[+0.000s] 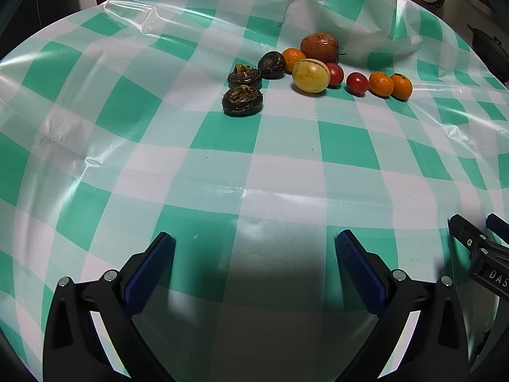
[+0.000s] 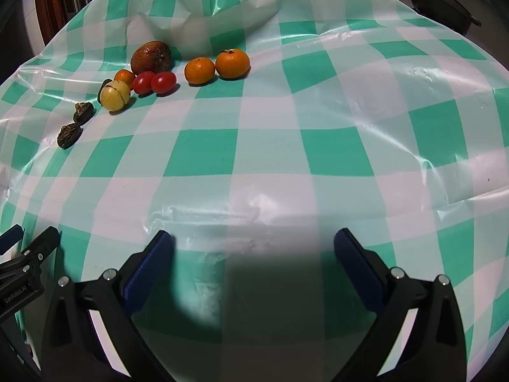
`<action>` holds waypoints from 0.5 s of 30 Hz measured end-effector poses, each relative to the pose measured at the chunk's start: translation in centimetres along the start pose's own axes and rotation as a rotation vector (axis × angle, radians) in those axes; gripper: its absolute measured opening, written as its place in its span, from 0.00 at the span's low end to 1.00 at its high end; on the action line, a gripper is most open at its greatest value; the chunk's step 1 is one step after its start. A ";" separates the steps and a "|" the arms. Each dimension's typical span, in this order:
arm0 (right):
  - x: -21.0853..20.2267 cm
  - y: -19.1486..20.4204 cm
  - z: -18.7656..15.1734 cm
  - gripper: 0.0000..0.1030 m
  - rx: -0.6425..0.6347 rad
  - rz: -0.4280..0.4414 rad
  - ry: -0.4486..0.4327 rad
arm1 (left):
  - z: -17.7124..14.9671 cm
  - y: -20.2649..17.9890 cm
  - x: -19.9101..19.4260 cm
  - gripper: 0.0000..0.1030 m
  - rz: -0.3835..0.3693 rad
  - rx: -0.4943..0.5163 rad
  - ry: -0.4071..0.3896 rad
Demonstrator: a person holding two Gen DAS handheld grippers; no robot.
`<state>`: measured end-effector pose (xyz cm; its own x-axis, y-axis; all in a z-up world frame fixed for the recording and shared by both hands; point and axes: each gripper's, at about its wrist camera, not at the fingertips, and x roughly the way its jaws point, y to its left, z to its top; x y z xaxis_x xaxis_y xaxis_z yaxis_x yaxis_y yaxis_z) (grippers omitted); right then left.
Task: Organize fruits
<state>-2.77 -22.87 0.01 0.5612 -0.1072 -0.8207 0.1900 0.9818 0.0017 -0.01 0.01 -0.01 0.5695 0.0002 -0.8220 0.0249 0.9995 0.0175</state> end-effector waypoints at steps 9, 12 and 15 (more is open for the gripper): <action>0.0 -0.1 0.0 0.99 0.000 0.000 0.000 | 0.0 0.0 0.0 0.96 0.000 0.000 0.000; 0.1 0.0 0.0 0.99 -0.001 -0.001 -0.001 | 0.0 0.0 0.0 0.96 0.000 0.000 0.000; 0.1 0.0 0.0 0.99 -0.001 -0.001 -0.001 | 0.0 0.0 0.0 0.96 0.000 0.000 0.000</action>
<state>-2.74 -22.85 -0.05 0.5618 -0.1086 -0.8201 0.1899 0.9818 0.0000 -0.01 0.00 0.00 0.5695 0.0002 -0.8220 0.0249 0.9995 0.0175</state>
